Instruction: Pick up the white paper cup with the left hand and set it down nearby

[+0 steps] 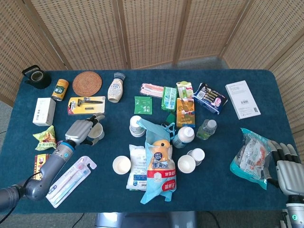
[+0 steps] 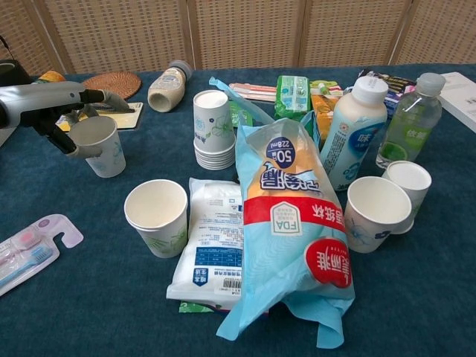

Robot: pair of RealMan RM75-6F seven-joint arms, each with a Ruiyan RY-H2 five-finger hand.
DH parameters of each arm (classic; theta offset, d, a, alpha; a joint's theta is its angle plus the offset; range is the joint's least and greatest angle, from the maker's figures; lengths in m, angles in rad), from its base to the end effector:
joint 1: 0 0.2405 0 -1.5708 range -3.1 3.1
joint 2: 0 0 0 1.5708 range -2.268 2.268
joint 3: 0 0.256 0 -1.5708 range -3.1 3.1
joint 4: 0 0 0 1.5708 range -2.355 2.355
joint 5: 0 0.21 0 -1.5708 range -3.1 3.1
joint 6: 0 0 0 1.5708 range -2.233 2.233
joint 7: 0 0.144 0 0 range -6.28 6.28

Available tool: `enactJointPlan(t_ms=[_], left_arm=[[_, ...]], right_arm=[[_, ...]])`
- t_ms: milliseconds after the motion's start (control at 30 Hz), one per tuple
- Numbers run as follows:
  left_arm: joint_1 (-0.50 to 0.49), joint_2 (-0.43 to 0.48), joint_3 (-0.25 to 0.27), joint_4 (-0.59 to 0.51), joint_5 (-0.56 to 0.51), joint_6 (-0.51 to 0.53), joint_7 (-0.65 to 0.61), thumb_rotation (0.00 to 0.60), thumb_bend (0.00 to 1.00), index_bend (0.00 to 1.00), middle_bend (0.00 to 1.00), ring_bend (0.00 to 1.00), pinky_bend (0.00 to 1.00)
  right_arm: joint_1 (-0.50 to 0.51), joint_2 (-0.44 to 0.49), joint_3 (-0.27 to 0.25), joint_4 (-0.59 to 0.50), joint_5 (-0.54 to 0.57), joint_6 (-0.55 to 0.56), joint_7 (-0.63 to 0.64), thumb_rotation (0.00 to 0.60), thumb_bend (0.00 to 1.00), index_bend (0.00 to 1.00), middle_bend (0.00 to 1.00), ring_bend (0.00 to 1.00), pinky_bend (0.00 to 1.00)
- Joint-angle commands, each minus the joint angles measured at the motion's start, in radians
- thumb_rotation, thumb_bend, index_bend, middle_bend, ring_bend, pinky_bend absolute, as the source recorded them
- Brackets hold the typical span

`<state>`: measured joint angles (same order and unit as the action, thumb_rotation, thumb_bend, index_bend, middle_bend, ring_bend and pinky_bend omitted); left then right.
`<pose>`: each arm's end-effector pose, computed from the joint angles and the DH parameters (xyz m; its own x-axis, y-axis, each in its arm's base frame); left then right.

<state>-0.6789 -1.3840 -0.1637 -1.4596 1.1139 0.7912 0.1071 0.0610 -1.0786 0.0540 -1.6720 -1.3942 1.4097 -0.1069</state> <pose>-0.2097 0.3494 0.0225 0.3615 0.4112 0.8368 0.9284 -0.2412 -0.2826 -0.3239 -0.1724 0.1624 0.4557 -0.0948 0.8851 -0.8796 0.1045 0.4640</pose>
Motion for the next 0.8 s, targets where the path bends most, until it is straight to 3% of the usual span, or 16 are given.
enactJointPlan(t_ms=[33, 400, 633, 800], left_arm=[[-0.005, 0.002, 0.007, 0.002, 0.004, -0.001, 0.004, 0.600, 0.45, 0.16, 0.15, 0.33, 0.48], [-0.027, 0.037, 0.016, -0.028, 0.000, 0.001, 0.047, 0.600, 0.47, 0.21, 0.24, 0.38, 0.54], [-0.092, 0.141, 0.040, -0.122, -0.004, -0.043, 0.205, 0.600, 0.48, 0.22, 0.25, 0.38, 0.54], [-0.153, 0.167, 0.060, -0.159, -0.055, -0.082, 0.329, 0.600, 0.49, 0.23, 0.25, 0.38, 0.54]], right_arm=[[-0.001, -0.002, 0.000, 0.003, 0.000, 0.000, 0.004, 0.600, 0.48, 0.06, 0.03, 0.00, 0.07], [-0.006, -0.006, -0.001, 0.023, -0.001, 0.002, 0.030, 0.600, 0.48, 0.06, 0.04, 0.00, 0.07], [-0.004, -0.013, -0.003, 0.036, -0.005, -0.005, 0.047, 0.600, 0.48, 0.06, 0.04, 0.00, 0.07], [-0.005, -0.017, -0.004, 0.047, -0.006, -0.009, 0.058, 0.600, 0.48, 0.06, 0.04, 0.00, 0.07]])
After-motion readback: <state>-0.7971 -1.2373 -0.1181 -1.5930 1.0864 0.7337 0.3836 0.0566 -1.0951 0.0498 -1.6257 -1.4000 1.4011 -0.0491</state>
